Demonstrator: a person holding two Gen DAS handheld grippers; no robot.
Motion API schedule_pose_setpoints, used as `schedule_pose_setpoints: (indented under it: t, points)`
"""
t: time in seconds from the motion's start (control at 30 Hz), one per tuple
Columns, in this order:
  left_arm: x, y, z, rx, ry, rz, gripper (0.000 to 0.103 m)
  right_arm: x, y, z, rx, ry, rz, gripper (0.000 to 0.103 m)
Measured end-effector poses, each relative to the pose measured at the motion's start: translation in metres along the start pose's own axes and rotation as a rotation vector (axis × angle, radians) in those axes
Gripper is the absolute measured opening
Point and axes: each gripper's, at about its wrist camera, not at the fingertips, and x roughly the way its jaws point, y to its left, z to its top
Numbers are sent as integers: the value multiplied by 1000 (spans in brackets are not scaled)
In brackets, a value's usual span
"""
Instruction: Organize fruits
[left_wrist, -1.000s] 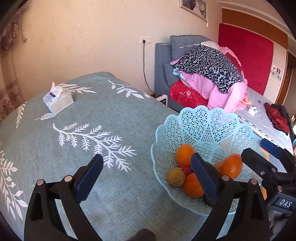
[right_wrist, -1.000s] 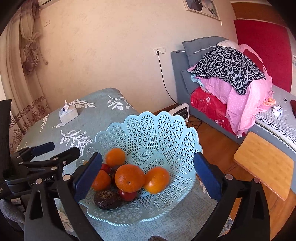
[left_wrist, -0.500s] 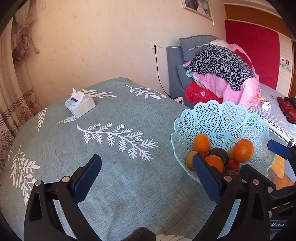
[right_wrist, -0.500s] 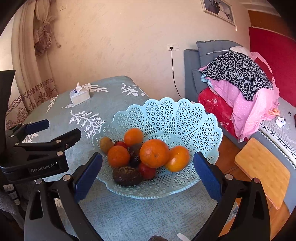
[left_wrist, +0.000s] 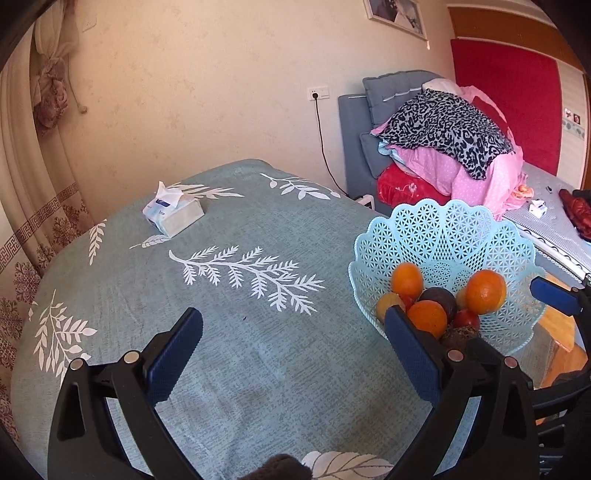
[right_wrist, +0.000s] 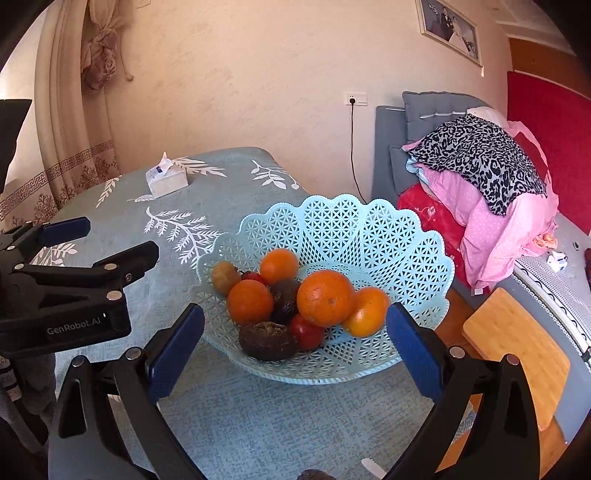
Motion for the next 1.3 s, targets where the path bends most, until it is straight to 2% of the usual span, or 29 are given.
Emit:
schedule_pose_setpoints:
  t: [0.3,0.57,1.3]
  points:
    - [3,-11,1,36,-1,-8,98,1,-3,-1,2,2,-4,100]
    - [-2,-14,-2,62,-43,25,98,2,-3,-2,-3,3,-7,100]
    - [-1,-14,-3,68,-49,39,98,2,-2,-2,-4,4,-7,100]
